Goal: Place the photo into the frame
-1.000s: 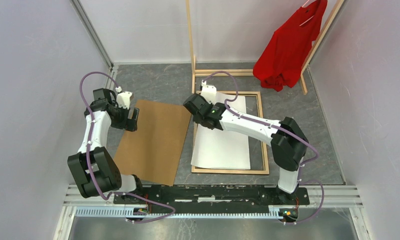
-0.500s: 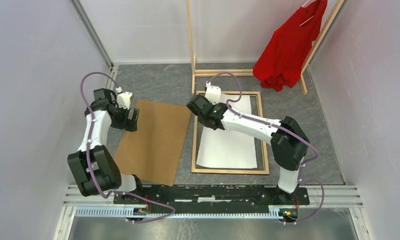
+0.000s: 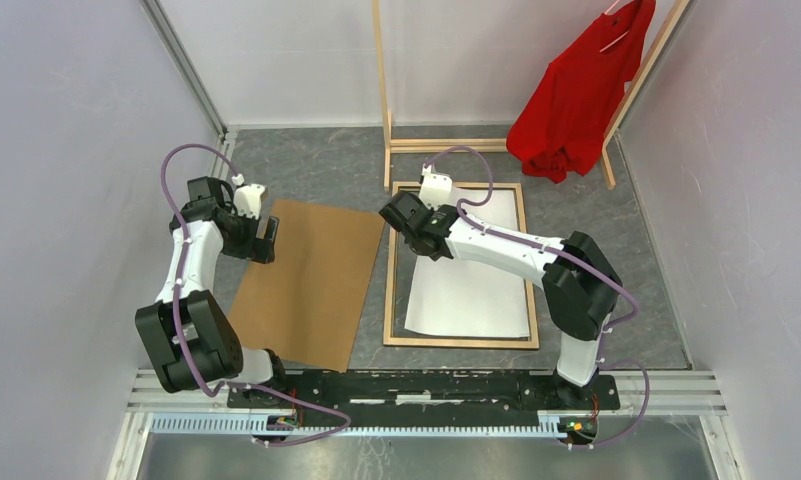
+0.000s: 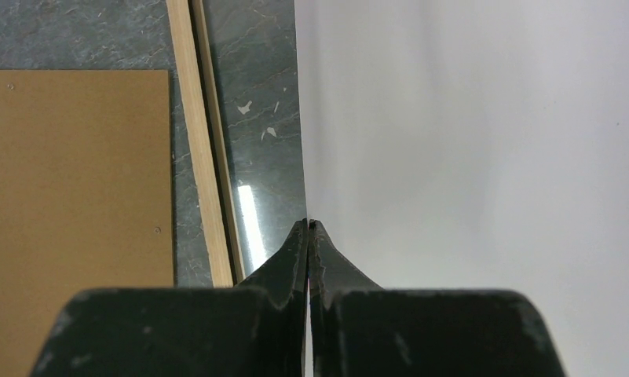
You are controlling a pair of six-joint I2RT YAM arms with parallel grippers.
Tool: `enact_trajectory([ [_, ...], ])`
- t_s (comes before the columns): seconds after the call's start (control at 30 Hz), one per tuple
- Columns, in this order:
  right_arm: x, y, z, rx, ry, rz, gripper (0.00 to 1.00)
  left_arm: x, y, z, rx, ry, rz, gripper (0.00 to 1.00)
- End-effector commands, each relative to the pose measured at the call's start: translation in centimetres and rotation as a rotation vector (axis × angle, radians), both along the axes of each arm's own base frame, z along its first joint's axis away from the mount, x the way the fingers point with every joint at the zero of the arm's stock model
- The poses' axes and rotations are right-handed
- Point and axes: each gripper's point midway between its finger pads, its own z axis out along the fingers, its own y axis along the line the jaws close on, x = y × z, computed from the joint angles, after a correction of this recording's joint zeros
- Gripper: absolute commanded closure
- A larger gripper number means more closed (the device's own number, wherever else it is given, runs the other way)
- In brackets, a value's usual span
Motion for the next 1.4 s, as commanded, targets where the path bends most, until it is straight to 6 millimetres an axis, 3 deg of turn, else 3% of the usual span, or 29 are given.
enact_trajectory([
  [0.0, 0.4, -1.1, 1.8, 0.010, -0.050, -0.044, 1.00, 0.4, 0.2, 0.2, 0.013, -0.019, -0.015, 0.01],
  [0.3, 0.8, 0.3, 1.3, 0.026, -0.029, 0.039, 0.98, 0.4, 0.3, 0.2, 0.018, -0.019, -0.015, 0.00],
  [0.37, 0.9, 0.5, 1.4, 0.029, -0.031, 0.050, 0.83, 0.4, 0.3, 0.2, 0.020, -0.019, -0.017, 0.00],
  [0.57, 0.6, 0.4, 1.6, 0.062, -0.064, 0.075, 0.59, 0.4, 0.4, 0.2, 0.023, -0.018, -0.018, 0.00],
  [0.73, 0.6, 0.2, 2.0, 0.065, -0.078, 0.080, 0.24, 0.4, 0.3, 0.1, 0.020, -0.019, -0.018, 0.00],
  [0.87, 0.7, 0.4, 2.1, 0.065, -0.081, 0.094, 0.02, 0.4, 0.4, 0.2, 0.023, -0.020, -0.019, 0.00],
  [1.2, 0.5, 2.6, 3.8, 0.153, -0.109, 0.207, 0.02, 0.9, 1.3, 0.4, 0.060, -0.025, 0.012, 0.00],
  [1.37, -1.7, 7.8, 4.0, 0.319, -0.064, 0.375, 0.02, 2.5, 4.7, 0.2, 0.190, -0.035, 0.111, 0.00],
])
